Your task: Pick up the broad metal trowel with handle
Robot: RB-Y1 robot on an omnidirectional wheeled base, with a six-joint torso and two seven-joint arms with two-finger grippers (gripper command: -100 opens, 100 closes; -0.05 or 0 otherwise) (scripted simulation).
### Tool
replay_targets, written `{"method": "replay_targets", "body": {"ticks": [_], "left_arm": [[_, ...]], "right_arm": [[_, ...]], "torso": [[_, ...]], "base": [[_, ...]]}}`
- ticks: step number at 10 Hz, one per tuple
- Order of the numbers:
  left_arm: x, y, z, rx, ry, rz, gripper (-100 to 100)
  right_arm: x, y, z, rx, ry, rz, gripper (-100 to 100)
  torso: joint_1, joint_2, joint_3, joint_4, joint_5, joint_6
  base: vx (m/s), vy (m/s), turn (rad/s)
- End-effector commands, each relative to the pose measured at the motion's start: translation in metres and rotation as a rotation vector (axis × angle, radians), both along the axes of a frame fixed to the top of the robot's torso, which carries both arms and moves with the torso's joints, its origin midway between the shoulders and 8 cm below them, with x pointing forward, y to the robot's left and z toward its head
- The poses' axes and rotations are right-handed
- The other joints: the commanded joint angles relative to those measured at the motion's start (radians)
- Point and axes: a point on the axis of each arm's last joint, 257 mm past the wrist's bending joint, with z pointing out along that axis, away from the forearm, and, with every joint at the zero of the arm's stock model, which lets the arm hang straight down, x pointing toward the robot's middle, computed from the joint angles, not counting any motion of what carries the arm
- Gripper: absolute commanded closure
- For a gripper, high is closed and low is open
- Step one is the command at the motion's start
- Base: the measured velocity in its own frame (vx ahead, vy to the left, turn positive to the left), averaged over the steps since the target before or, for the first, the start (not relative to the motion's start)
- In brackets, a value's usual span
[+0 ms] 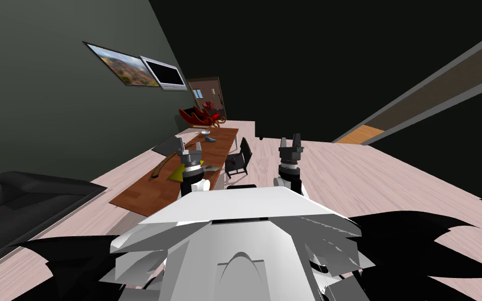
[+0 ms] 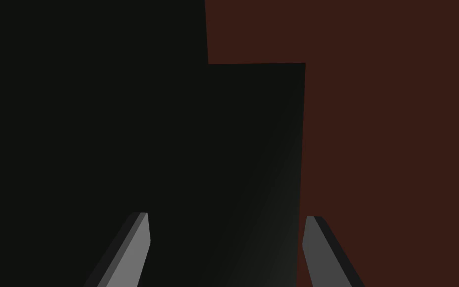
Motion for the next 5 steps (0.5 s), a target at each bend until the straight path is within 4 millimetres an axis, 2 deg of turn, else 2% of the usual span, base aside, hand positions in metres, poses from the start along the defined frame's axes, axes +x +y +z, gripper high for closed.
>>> {"method": "replay_targets", "body": {"ticks": [1, 3, 4, 5], "left_arm": [[0.008, -0.001, -0.015, 0.038, 0.05, -0.006, -100], [0.018, 0.002, -0.04, 0.07, 0.127, -0.005, -100], [0.027, 0.005, -0.063, 0.091, 0.195, -0.002, -100], [0.027, 0.005, -0.063, 0.091, 0.195, -0.002, -100]], "right_arm": [[0.0, 0.0, 0.0, 0.0, 0.0, 0.0, 0], [0.0, 0.0, 0.0, 0.0, 0.0, 0.0, 0], [0.0, 0.0, 0.0, 0.0, 0.0, 0.0, 0], [0.0, 0.0, 0.0, 0.0, 0.0, 0.0, 0]], "torso": [[0.0, 0.0, 0.0, 0.0, 0.0, 0.0], [-0.002, 0.0, 0.0, 0.0, 0.0, 0.0], [-0.003, -0.001, 0.0, 0.0, -0.001, 0.0], [-0.003, -0.001, 0.0, 0.0, -0.001, 0.0]], "base": [[0.003, -0.027, 0.02], [0.006, -0.05, 0.039], [0.007, -0.048, 0.037], [-0.007, -0.031, 0.014]]}}
